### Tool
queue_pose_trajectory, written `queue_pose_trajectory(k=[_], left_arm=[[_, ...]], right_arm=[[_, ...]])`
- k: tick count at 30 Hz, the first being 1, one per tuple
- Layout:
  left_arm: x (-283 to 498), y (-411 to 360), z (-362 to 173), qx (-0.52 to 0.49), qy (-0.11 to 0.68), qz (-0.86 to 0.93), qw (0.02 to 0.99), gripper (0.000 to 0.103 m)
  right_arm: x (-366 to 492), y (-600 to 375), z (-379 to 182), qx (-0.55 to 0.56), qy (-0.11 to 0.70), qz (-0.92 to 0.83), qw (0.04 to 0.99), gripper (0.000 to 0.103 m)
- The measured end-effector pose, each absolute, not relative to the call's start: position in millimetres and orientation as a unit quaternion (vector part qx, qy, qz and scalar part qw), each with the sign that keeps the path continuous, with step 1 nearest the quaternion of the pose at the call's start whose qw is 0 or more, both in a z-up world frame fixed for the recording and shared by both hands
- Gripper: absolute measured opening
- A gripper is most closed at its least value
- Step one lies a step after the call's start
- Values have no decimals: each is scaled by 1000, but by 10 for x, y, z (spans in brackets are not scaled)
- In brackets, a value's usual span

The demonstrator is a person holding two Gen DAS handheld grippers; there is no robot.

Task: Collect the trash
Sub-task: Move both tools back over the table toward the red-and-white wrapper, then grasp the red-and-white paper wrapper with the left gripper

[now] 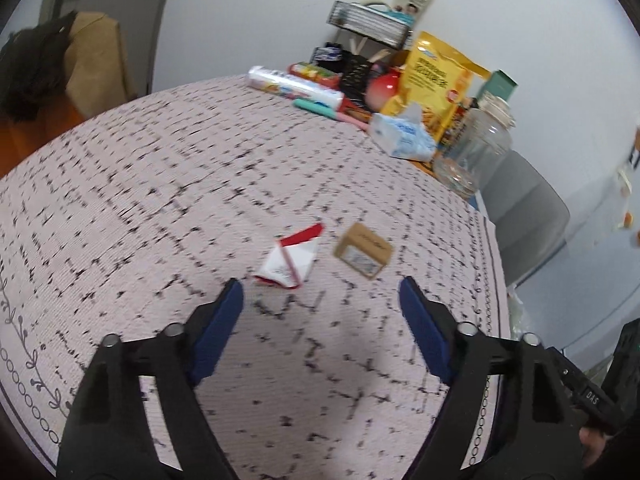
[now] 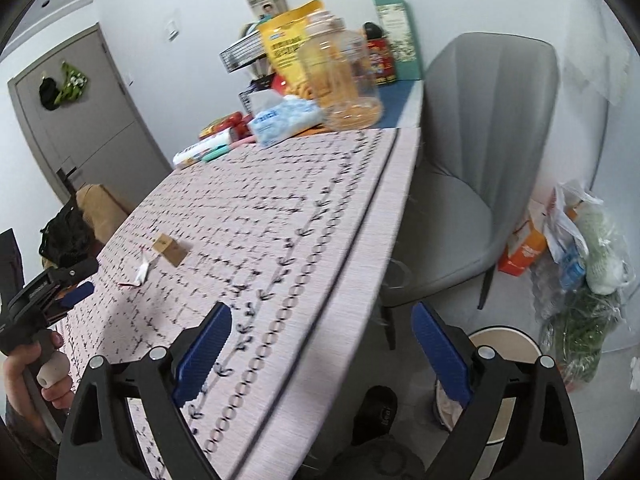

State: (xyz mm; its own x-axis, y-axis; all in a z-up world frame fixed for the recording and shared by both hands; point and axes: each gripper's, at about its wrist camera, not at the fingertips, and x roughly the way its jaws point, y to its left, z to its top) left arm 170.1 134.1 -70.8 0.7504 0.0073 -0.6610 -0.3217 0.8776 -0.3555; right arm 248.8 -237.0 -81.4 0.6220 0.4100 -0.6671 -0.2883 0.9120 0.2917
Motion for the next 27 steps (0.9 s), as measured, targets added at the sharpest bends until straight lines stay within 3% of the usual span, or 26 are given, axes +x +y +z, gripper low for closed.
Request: queue_pose_trajectory(k=[5,7,27], left_arm=[[1657,1580,-831,-258,346,105,896,59],[1658,1637,-880,-266,349,108,892,49],[2057,1611,-1216,-292,370,124,873,23]], right_arm=[[2487,-2089,-837,70,394,217,890,86],[2482,-1997,-840,65,396,224,888,85],[2457,-1784,-870,52,402,242,882,84]])
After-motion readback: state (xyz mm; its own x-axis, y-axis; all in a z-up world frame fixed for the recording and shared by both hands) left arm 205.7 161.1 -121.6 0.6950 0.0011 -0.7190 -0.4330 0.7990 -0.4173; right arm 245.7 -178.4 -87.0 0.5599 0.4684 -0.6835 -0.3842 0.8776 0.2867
